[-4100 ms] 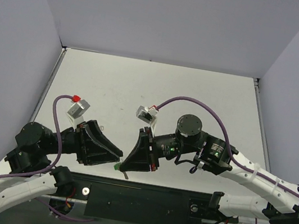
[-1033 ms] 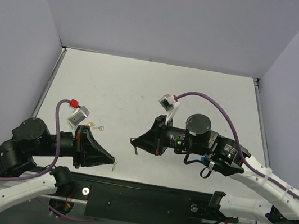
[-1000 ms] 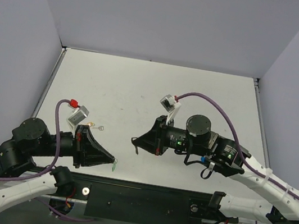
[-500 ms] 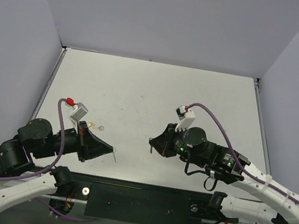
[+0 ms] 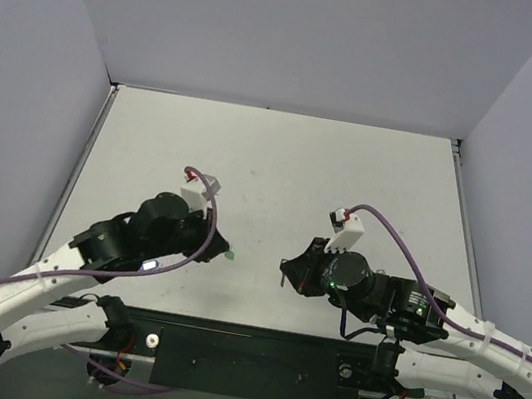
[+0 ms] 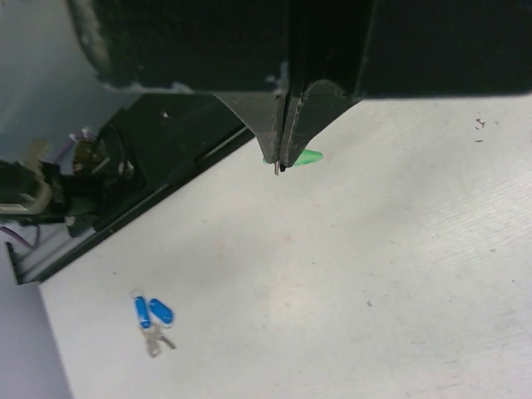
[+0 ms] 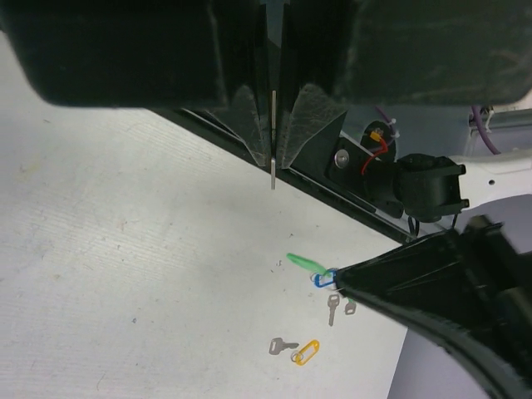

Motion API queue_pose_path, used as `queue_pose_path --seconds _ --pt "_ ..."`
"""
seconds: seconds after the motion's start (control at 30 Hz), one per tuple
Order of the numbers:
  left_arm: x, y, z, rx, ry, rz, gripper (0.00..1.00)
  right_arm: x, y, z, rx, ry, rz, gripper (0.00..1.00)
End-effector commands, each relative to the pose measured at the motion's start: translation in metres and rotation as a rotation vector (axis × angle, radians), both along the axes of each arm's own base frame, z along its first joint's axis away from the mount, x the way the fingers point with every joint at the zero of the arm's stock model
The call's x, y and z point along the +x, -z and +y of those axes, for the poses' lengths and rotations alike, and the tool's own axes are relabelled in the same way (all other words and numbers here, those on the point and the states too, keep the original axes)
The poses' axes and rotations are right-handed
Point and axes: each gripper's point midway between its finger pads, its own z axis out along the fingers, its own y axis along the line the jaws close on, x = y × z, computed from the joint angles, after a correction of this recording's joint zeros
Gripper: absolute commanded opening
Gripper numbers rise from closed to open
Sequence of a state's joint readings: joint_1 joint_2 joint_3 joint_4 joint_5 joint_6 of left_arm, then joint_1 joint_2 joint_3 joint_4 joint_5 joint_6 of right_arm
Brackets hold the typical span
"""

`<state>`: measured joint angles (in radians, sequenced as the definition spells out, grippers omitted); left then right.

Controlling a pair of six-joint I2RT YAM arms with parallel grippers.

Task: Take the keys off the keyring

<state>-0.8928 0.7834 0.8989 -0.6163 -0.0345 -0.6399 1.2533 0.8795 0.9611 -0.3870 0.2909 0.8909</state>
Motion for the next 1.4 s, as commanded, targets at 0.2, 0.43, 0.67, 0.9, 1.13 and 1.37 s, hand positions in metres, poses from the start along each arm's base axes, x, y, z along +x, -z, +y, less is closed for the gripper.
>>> queue_pose_path --seconds 0.2,0.43,0.67,0.9,1.13,1.37 --pt "0.096 0.040 -0.016 0.013 -0.137 0.048 0.00 -0.007 0.000 -0.020 -0.005 0.074 -0.032 0.00" --pt "0.147 0.045 -0.010 0.039 -0.177 0.089 0.68 -0.010 0.000 -0.026 -0.005 0.084 -0.039 0.00" --pt "0.149 0.021 -0.008 0.029 -0.164 0.072 0.84 -0.014 0.001 -0.029 -0.024 0.082 -0.041 0.00" --pt "0.110 0.014 0.020 0.073 -0.162 0.073 0.86 -0.013 0.016 -0.024 -0.079 0.086 -0.028 0.00" --pt "0.052 0.023 0.057 0.119 -0.153 0.098 0.88 0.003 0.043 -0.022 -0.229 0.116 -0.003 0.00" --pt "0.025 0.029 0.098 0.183 -0.276 0.094 0.89 0.032 0.066 -0.018 -0.380 0.103 0.069 0.00"
